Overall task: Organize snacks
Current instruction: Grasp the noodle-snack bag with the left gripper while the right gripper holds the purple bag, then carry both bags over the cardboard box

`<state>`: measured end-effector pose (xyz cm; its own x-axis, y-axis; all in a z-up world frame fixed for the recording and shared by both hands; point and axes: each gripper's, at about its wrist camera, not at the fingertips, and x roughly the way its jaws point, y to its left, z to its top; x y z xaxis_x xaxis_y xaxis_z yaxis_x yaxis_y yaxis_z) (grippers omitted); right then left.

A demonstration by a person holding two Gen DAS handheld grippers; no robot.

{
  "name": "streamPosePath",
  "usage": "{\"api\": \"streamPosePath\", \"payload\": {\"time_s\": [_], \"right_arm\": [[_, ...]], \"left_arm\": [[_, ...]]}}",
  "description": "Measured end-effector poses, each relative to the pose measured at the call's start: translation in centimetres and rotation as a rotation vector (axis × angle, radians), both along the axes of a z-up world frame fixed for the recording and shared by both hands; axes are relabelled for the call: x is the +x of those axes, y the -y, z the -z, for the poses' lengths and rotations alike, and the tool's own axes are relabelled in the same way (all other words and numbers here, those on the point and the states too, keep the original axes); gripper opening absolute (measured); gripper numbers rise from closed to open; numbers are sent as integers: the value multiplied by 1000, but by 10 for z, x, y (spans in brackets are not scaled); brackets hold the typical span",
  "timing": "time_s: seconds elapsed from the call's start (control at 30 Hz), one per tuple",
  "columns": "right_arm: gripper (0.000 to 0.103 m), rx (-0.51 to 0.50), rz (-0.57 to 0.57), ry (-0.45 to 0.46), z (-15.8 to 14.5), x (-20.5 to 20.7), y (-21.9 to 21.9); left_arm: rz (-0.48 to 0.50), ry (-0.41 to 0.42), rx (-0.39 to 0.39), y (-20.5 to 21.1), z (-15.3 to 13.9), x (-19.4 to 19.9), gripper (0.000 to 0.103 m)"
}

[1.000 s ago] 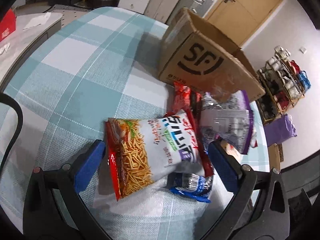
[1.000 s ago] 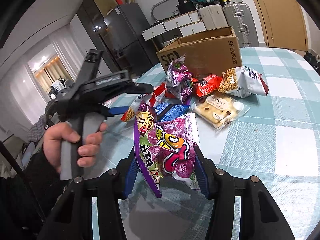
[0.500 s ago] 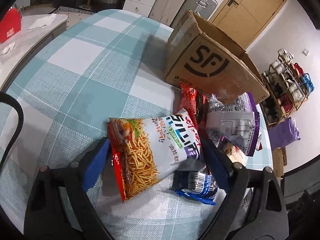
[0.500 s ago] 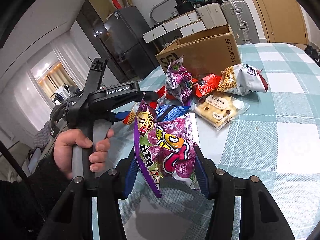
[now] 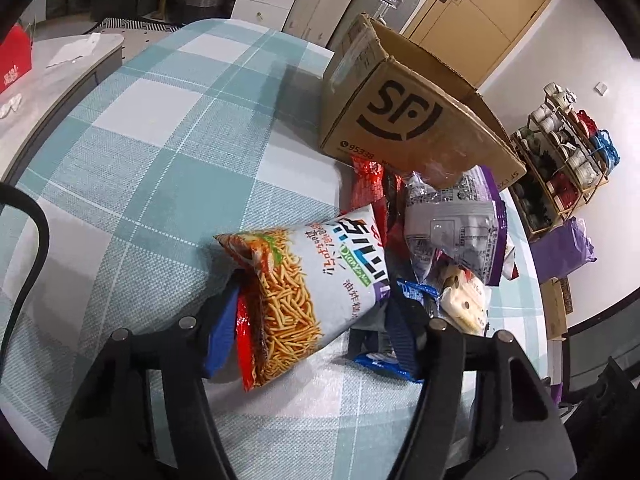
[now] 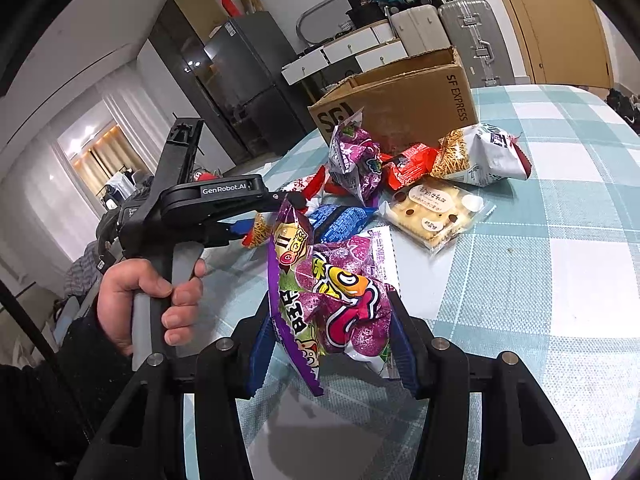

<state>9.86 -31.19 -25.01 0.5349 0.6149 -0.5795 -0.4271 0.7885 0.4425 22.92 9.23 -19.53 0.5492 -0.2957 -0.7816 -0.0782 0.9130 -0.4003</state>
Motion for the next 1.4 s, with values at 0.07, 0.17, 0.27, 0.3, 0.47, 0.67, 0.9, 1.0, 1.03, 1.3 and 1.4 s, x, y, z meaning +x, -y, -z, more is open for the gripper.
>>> {"api": "streamPosePath", "payload": {"time_s": [0.07,0.17,0.27,0.3,0.47,0.67,0.9,1.0,1.03,1.3,1.4], "right_arm": [[52,-3,1,-2,1,1,-1],[52,-12,-4,-1,-1,0,-4],[52,-23,-7,5,-4,-1,-7],[52,-25,-6,5,-5,-1,-8],[52,-20,-5,1,-8,-1,-10],[52,-39,-7,19,-16,-6,-17],[52,-35,-8,46,-34,-12,-23],[52,-24,-6,60,-43,-16,-23],[52,-18,-6,63,-46,-17,-23],[52,25,4,76,-69,-19,-18],[52,45,5,88,-79,-23,-16]], "left_arm": [[-8,5,19,-2,-1,-4,62],[-10,35,50,-3,-7,-13,62],[5,71,74,0,-18,-23,62],[8,80,81,0,-20,-25,62],[29,123,111,4,-36,-42,62],[46,163,124,4,-53,-65,62],[67,208,107,0,-72,-97,62],[66,217,82,-4,-80,-109,62],[64,231,66,-6,-86,-115,62],[72,312,30,-18,-125,-154,62],[69,330,13,-23,-134,-164,62]]}}
